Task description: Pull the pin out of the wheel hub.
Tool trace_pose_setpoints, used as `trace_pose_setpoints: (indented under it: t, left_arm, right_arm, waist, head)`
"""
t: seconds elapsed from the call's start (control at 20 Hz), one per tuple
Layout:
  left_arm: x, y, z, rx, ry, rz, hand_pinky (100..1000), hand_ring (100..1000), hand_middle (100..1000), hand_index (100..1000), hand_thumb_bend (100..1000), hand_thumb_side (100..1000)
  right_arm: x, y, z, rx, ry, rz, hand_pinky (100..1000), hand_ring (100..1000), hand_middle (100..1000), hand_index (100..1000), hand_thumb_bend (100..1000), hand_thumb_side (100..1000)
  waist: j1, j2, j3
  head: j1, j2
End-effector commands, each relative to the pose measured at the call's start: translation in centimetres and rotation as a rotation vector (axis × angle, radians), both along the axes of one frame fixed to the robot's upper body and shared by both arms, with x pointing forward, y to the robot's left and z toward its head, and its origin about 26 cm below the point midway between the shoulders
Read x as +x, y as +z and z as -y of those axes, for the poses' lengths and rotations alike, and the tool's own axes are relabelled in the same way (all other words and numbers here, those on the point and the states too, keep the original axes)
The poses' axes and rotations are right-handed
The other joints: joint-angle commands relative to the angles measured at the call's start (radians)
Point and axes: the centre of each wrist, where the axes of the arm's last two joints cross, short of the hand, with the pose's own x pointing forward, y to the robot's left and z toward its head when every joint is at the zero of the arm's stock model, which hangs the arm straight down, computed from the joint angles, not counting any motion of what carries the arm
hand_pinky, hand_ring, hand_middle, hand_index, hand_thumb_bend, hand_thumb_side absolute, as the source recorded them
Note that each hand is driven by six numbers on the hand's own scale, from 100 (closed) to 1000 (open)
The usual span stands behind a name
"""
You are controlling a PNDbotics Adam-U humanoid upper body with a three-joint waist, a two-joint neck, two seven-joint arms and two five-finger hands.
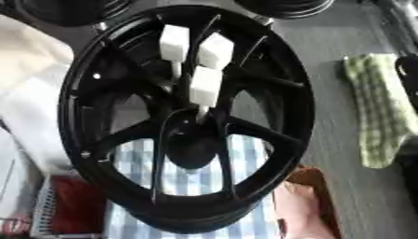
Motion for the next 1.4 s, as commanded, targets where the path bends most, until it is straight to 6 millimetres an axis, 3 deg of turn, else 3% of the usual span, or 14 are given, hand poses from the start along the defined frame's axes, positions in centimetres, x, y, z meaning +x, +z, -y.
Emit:
trace_pose_setpoints:
  t: [0.05, 0.15, 0.35, 0.65, 1.05, 1.4]
  left_arm:
    - [0.0, 2.1, -0.2, 0.099, 0.004, 0.035, 704, 839, 846, 813, 676, 701]
    - [0.1, 3.4, 0.1, 0.216, -0.005, 0.034, 717, 838, 837, 827, 681, 700]
    - [0.2, 6.7, 1.4, 0.623, -0.071, -0.077, 753, 837, 833, 844, 673, 728]
    - [-0.2, 10.6, 3.0, 1.021, -0.321, -0.334, 786, 839, 830, 847, 648, 730]
    - [-0.1, 13.1, 3.6, 1.257, -0.673, -0.634, 820, 845, 817, 862, 615, 719]
    - [0.6, 14.4, 4.9, 1.376, -0.792, -0.755, 831, 850, 823, 870, 614, 712]
  right_arm:
    - [-0.4, 1.2, 0.4, -0.021, -0.015, 0.037, 832, 737, 675, 719, 254, 523]
    - [-0.4, 1.2, 0.4, -0.021, -0.017, 0.037, 832, 737, 675, 719, 253, 523]
    - [-0.3, 1.1, 0.4, -0.029, -0.02, 0.032, 831, 737, 675, 719, 252, 525]
    - [-0.2, 0.8, 0.6, -0.047, -0.03, 0.016, 831, 735, 673, 718, 251, 527]
    - [0.0, 0.6, 0.6, -0.067, -0.031, 0.006, 831, 734, 672, 717, 245, 529]
    - [0.2, 0.5, 0.5, -0.081, -0.031, -0.002, 831, 734, 673, 717, 240, 532]
  waist:
    - [0.003, -0.012, -0.001]
    - [0.005, -0.012, -0.003]
    - [0.008, -0.014, -0.008]
    - [0.015, -0.019, -0.009]
    - [0.023, -0.027, -0.005]
    - [0.026, -0.031, -0.008]
  head:
    - [0.006, 0.003]
    - [0.008, 0.005]
    - [0.009, 0.006]
    - [0.003, 0.003]
    - [-0.004, -0.003]
    - [0.001, -0.003]
